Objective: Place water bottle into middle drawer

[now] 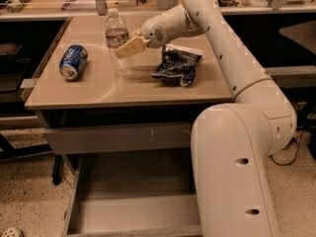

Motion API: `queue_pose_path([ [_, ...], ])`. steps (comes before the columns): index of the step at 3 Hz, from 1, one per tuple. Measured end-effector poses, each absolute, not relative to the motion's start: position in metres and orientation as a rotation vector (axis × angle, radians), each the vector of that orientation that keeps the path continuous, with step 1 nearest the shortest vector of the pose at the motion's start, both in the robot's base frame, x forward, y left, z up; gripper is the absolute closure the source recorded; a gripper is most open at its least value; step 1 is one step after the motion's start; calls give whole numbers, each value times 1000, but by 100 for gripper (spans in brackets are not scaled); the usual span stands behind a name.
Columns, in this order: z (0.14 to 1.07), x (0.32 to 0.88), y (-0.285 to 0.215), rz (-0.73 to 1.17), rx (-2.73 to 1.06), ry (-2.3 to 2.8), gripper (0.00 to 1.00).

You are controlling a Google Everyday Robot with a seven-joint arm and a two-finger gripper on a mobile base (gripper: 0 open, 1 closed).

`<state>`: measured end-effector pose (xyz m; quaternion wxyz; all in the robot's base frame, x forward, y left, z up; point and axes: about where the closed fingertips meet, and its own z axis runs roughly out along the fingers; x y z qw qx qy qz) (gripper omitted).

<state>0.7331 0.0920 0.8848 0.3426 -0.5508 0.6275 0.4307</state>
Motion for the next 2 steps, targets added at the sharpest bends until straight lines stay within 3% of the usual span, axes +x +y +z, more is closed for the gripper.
queue_pose_path([
  [2,899,717,75,986,-1476,1622,100],
])
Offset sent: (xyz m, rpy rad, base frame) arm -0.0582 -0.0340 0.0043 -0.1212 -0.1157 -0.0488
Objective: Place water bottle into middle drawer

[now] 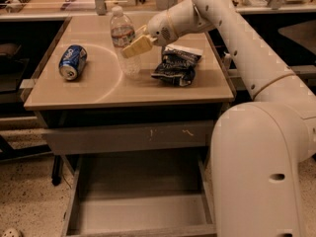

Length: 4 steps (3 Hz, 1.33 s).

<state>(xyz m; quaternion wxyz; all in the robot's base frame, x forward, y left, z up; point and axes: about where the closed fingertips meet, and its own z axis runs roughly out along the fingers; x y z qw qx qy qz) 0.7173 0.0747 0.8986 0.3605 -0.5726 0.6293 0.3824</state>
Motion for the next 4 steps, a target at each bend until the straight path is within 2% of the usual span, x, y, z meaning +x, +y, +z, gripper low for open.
queue_pose_path([
  [4,885,613,38,942,-1330,1759,100],
])
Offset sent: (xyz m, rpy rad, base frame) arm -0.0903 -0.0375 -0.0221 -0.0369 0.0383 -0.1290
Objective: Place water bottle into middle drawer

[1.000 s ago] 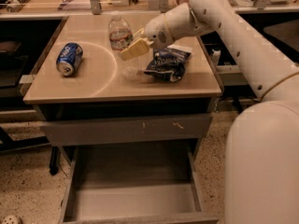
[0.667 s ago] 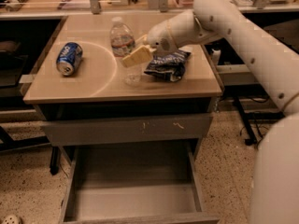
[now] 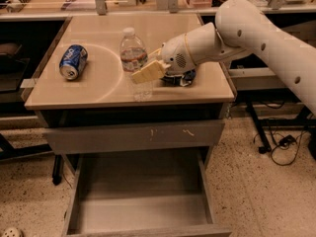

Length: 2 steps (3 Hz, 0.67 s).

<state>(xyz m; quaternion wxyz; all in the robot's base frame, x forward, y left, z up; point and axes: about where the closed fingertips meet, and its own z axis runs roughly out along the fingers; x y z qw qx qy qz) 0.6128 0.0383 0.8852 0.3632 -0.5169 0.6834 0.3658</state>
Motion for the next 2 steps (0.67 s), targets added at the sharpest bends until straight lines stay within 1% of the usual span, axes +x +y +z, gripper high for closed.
queue_pose_path([
  [2,886,560,27,973,-1261,1838,100],
])
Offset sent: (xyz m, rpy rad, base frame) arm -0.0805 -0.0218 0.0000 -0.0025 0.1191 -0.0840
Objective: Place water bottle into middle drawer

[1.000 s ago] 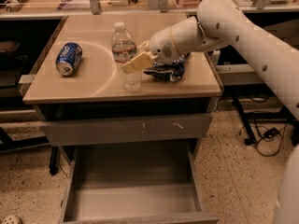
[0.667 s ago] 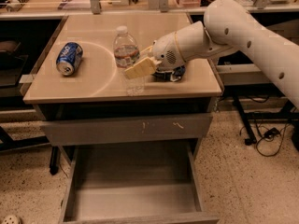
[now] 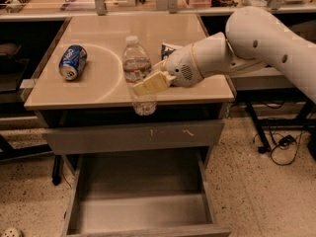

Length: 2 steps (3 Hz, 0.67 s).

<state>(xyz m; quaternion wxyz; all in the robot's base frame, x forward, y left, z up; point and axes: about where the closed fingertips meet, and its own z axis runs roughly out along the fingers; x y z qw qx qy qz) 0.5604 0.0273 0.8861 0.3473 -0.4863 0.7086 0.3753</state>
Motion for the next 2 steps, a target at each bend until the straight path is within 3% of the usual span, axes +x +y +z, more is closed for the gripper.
queue_pose_path([
  [2,887,536,22,994,-1254,1887,100],
])
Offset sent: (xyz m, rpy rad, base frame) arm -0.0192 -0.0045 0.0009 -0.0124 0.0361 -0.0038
